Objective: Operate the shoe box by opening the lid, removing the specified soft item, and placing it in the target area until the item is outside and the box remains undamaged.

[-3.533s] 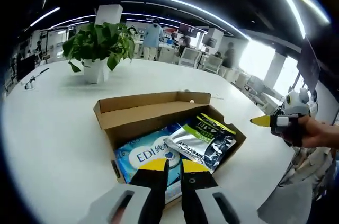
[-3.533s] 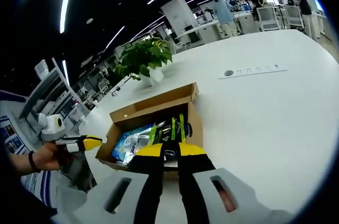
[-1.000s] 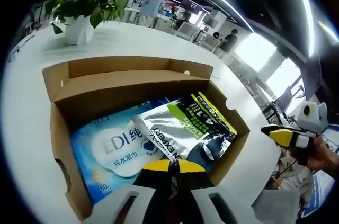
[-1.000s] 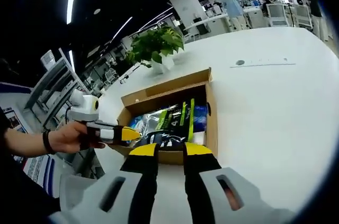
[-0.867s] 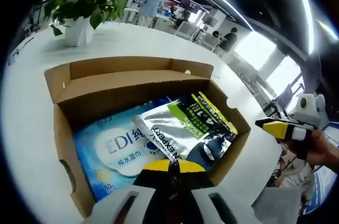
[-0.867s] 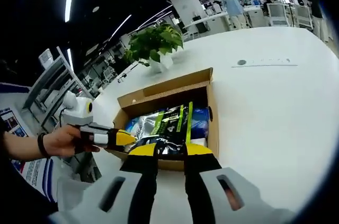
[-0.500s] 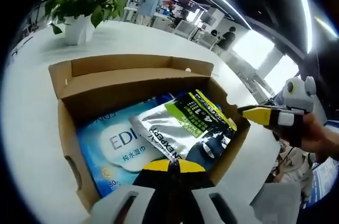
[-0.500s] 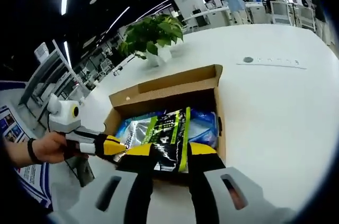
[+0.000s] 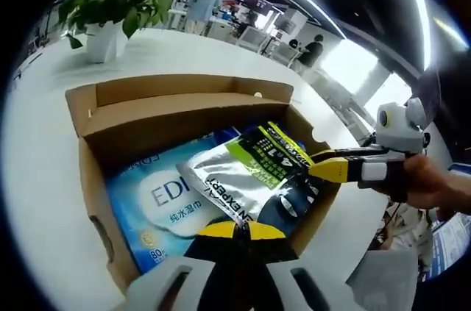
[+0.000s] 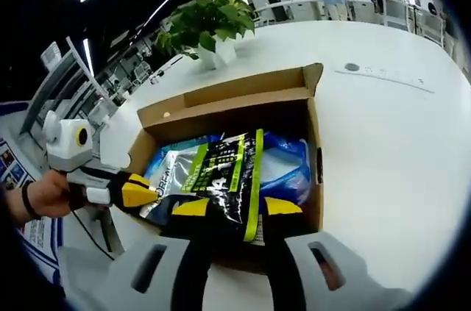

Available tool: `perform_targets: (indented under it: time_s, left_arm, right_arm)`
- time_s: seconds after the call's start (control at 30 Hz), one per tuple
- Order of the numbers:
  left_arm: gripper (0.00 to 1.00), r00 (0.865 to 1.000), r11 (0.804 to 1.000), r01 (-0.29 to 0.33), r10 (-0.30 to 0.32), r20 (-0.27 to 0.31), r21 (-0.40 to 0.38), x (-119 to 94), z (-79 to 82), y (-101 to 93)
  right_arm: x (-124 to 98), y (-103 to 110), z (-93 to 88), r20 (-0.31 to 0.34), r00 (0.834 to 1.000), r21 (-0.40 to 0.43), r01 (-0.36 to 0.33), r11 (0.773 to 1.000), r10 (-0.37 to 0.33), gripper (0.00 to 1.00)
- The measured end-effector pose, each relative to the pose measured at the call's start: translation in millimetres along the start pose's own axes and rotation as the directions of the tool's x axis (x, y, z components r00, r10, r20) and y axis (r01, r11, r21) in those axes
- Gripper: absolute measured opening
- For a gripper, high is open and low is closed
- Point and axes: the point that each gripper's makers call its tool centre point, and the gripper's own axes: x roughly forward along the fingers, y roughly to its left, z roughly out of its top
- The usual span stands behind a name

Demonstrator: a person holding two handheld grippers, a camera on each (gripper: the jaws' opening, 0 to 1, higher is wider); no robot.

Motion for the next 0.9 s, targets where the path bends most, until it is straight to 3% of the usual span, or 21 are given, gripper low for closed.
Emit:
perform_targets:
  time_s: [0.2,0.47,0.7,0.9]
  left_arm:
    - [0.02,1.0,1.0,-0.003,0.003,-0.001,0.0,1.0,0.3,1.8]
    - [0.02,1.0,1.0,-0.017,0.017,0.003,0.01,-0.9,1.1,2.0]
    - [0.01,1.0,1.0,-0.024,0.023,0.017,0.014,-4.4,7.0,2.1]
    - [0.01,0.999,0.999,-0.02,0.018,0.036,0.032,-8.3,18.6,-6.1]
  right_arm:
    - [-3.4,-0.2,0.3,0.02,1.0,0.056,-0.019,0.998,0.017,0.17]
    - [-13.2,3.9,-3.2,0.043,0.999,0.067,-0.033,0.997,0.03,0.0]
    - [-18.0,6.7,-1.5,0.069,0.997,0.085,-0.046,0.995,0.04,0.0]
    - [-29.2,7.0,14.6,0.127,0.991,0.113,-0.058,0.992,0.043,0.0]
